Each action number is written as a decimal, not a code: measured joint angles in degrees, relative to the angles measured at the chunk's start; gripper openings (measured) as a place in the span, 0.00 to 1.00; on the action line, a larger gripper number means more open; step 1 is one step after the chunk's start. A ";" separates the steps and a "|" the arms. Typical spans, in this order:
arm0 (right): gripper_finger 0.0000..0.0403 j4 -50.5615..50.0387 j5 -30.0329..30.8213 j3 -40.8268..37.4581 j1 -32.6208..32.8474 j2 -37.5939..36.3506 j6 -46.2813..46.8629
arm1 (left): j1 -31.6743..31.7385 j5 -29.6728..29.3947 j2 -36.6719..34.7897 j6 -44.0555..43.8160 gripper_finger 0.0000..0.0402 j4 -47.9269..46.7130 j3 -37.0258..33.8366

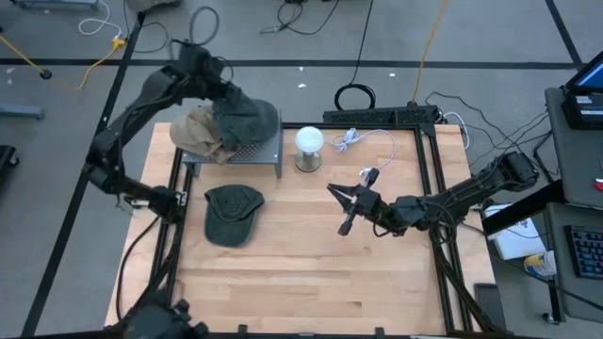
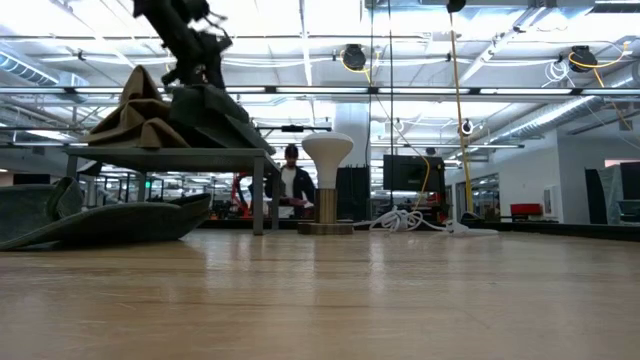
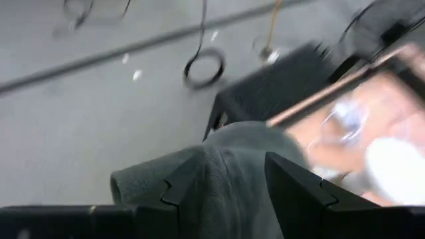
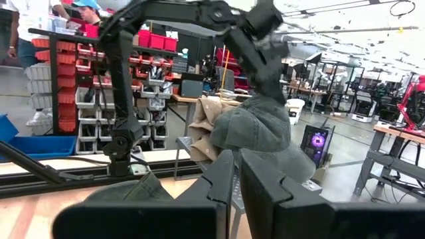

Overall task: Pick & Place hat
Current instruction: Stack the right black cap on the black cap on the shelf, then stack the black cap on the stacked black caps on the shelf

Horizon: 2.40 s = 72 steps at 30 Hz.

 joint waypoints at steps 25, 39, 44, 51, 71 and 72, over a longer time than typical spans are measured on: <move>0.04 -0.85 0.11 0.00 0.99 0.00 -0.11 | -4.31 -6.24 0.86 2.06 0.40 -2.99 0.00; 0.04 -2.60 0.37 -0.01 0.99 0.00 -1.68 | -7.40 -1.84 -9.84 -0.62 0.40 -4.15 -0.02; 0.04 -2.57 0.37 -0.01 0.99 0.00 -1.63 | -10.16 -1.76 -12.59 -4.94 0.40 -8.15 -0.02; 0.08 -3.17 -0.69 -0.01 0.99 0.00 5.32 | -16.71 -1.73 -15.46 -14.10 0.40 -16.72 -0.02; 0.29 -4.26 -3.09 -0.02 1.84 0.00 15.04 | -46.87 -8.79 -15.64 -46.40 0.40 -24.47 -0.04; 0.29 -4.26 -3.08 -0.02 1.84 0.00 15.00 | -48.53 -9.49 -15.33 -48.54 0.40 -24.47 -0.04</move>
